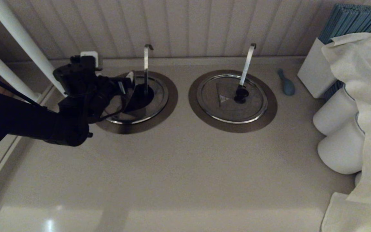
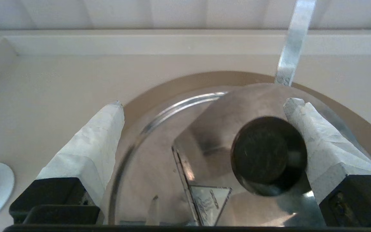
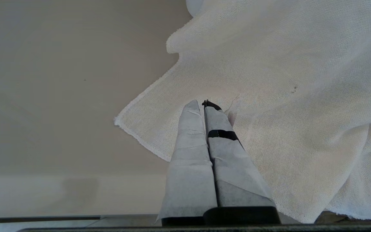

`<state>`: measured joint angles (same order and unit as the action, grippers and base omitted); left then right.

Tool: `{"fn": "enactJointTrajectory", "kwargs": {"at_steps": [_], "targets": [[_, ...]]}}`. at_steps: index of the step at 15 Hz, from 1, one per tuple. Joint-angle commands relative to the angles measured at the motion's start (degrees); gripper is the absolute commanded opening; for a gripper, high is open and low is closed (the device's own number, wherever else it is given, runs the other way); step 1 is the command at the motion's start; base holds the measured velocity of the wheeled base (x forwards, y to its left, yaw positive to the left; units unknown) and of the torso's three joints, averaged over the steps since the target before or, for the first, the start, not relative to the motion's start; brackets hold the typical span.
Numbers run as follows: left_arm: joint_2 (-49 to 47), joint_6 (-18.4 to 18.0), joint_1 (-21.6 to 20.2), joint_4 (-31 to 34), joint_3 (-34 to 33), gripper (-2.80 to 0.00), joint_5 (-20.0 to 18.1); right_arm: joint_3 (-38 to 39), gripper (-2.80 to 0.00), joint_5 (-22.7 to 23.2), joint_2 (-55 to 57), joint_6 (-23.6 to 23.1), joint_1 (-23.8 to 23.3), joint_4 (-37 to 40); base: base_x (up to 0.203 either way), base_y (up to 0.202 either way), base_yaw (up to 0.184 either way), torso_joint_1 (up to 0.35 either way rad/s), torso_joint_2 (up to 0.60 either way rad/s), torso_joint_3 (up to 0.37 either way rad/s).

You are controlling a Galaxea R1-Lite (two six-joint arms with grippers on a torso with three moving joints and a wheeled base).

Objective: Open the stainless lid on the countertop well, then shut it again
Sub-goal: Open the lid

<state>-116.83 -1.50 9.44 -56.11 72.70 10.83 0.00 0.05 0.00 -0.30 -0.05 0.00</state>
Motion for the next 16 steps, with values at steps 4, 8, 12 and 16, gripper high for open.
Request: {"fn": "enactJointTrajectory", "kwargs": {"at_steps": [4,8,12,16], "targets": [[0.5,-0.1,-0.9,-0.2,0.2,0.00,0.1,0.0,-2.80,0.0,0.0,0.0,0.0,0.0,0.000,0.000,0.000,0.000,0.00,0.000],[1.3,-0.1,-2.3,-0.2,0.3,0.00,0.1,0.0,-2.80,0.0,0.0,0.0,0.0,0.0,0.000,0.000,0.000,0.000,0.00,0.000],[1.7,-0.1,-2.8,-0.2,0.4,0.00,0.1,0.0,-2.80,0.0,0.0,0.0,0.0,0.0,0.000,0.000,0.000,0.000,0.00,0.000],[1.8,-0.1,-4.1,-0.2,0.6,0.00,0.0,0.0,-2.80,0.0,0.0,0.0,0.0,0.0,0.000,0.000,0.000,0.000,0.00,0.000]]}}
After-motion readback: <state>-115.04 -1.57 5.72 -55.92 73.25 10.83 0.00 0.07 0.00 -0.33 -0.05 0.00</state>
